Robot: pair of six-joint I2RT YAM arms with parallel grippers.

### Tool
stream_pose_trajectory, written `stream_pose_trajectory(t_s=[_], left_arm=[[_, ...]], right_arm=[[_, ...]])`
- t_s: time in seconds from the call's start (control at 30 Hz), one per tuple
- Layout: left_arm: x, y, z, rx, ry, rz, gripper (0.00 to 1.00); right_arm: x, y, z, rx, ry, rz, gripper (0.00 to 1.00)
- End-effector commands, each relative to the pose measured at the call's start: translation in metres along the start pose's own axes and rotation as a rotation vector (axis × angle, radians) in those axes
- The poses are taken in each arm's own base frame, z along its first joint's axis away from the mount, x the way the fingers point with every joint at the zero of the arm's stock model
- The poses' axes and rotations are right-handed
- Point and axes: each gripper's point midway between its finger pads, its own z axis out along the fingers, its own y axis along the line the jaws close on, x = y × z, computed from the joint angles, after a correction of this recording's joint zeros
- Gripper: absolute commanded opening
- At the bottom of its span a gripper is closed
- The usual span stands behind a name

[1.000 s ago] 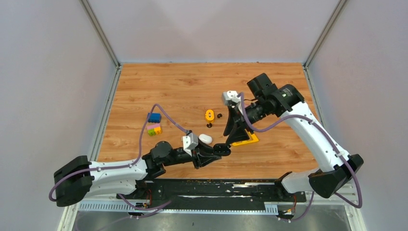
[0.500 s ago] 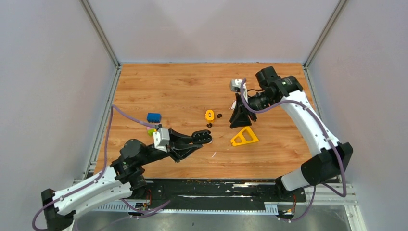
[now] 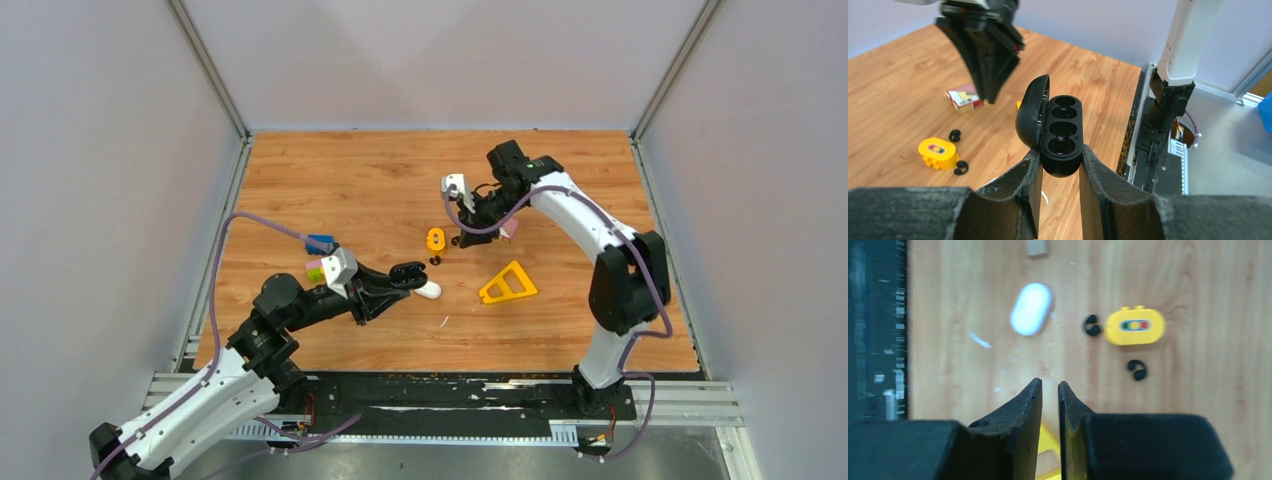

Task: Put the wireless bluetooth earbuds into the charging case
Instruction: Pick up the earbud from the center of the board.

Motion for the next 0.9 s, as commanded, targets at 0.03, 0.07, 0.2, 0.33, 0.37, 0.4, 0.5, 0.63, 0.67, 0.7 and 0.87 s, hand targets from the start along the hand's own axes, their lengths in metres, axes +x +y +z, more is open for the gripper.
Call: stream_pose_trajectory(t_s=[0.03, 0.07, 0.2, 0.33, 0.37, 0.4, 0.5, 0.63, 0.67, 0.7, 0.87], left_arm=[[-0.012, -0.006, 0.001, 0.081, -0.036, -0.014, 0.0], [-0.014, -0.004, -0.001, 0.074, -0.044, -0.012, 0.0], [-0.015, -0.001, -0.004, 0.062, -0.054, -0.001, 0.0], [-0.012, -0.002, -0.006, 0.069, -0.044, 0.006, 0.0], [-0.012, -0.003, -0.006, 0.075, -0.041, 0.006, 0.0], [-0.012, -0.003, -0.006, 0.075, -0.041, 0.003, 0.0], [-0.012, -0.003, -0.006, 0.079, -0.04, 0.0, 0.0], [-0.013, -0.004, -0.006, 0.079, -0.044, 0.002, 0.0], [-0.013, -0.004, -0.006, 0.078, -0.046, 0.002, 0.0], [-0.013, -0.004, -0.007, 0.077, -0.049, 0.002, 0.0], [-0.013, -0.004, -0.007, 0.076, -0.05, 0.002, 0.0]], right_arm=[[0.017, -0.082, 0.018, 0.071, 0.143, -0.176, 0.18], [0.024, -0.093, 0.022, 0.069, 0.171, -0.172, 0.18], [0.04, -0.128, 0.037, 0.06, 0.214, -0.144, 0.17], [0.045, -0.151, 0.046, 0.073, 0.215, -0.128, 0.17], [0.045, -0.155, 0.047, 0.077, 0.214, -0.131, 0.17], [0.047, -0.157, 0.049, 0.077, 0.216, -0.129, 0.17], [0.054, -0.161, 0.054, 0.075, 0.228, -0.127, 0.18], [0.066, -0.159, 0.059, 0.055, 0.253, -0.113, 0.21], [0.067, -0.158, 0.06, 0.05, 0.255, -0.109, 0.21], [0.069, -0.156, 0.061, 0.042, 0.255, -0.102, 0.21], [0.067, -0.15, 0.064, 0.025, 0.234, -0.069, 0.22]])
